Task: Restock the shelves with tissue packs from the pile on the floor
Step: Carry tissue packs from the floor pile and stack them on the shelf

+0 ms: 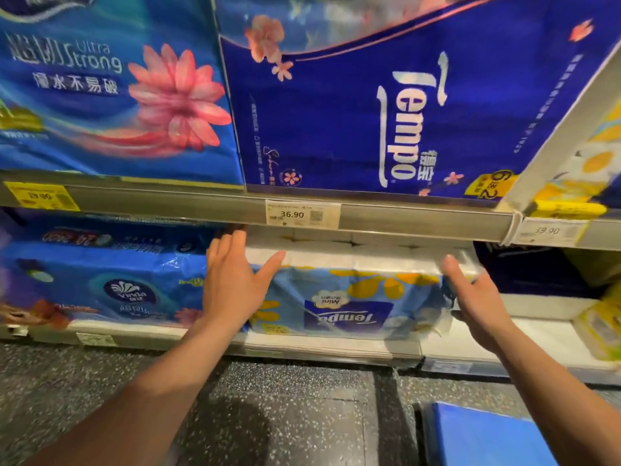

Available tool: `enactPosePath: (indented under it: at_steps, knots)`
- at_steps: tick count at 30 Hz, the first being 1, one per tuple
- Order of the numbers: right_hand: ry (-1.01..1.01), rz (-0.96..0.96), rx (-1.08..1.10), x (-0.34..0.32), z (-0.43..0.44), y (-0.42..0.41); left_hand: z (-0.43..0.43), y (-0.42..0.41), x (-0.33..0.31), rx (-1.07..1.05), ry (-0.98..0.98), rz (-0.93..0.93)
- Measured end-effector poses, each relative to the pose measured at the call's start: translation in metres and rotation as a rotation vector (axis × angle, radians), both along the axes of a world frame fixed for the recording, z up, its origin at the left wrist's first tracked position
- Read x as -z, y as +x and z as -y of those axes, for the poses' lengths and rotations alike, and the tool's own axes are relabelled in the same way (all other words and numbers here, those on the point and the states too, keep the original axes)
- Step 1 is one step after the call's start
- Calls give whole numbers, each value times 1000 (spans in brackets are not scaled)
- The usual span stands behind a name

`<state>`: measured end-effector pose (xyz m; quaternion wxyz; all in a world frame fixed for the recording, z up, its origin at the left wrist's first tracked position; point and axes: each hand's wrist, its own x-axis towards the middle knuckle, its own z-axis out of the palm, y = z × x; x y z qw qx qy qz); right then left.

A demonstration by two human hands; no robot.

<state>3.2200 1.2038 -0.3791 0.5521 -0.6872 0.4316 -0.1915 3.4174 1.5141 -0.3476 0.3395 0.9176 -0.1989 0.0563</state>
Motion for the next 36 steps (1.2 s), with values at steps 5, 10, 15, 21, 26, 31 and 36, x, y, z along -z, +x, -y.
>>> enactPosePath:
  at_steps: [5,10,15,21,26,31,36]
  knots:
    - [-118,-158,-39,-32,-28,-62,-8,-36,-15,122,-61,-137]
    - [-191,-327,-99,-98,-41,-146,13,-90,-60,280,-15,-354]
    - [-264,-390,-191,-128,-17,-219,54,-158,-84,366,54,-325]
    - [-254,-371,-258,-93,58,-300,108,-248,-50,305,178,-327]
    - [-243,-435,-373,-40,110,-359,129,-328,4,225,259,-413]
    - [-283,-483,-381,51,134,-402,147,-375,102,349,350,-461]
    - [-247,-431,-422,114,124,-436,147,-419,174,371,332,-613]
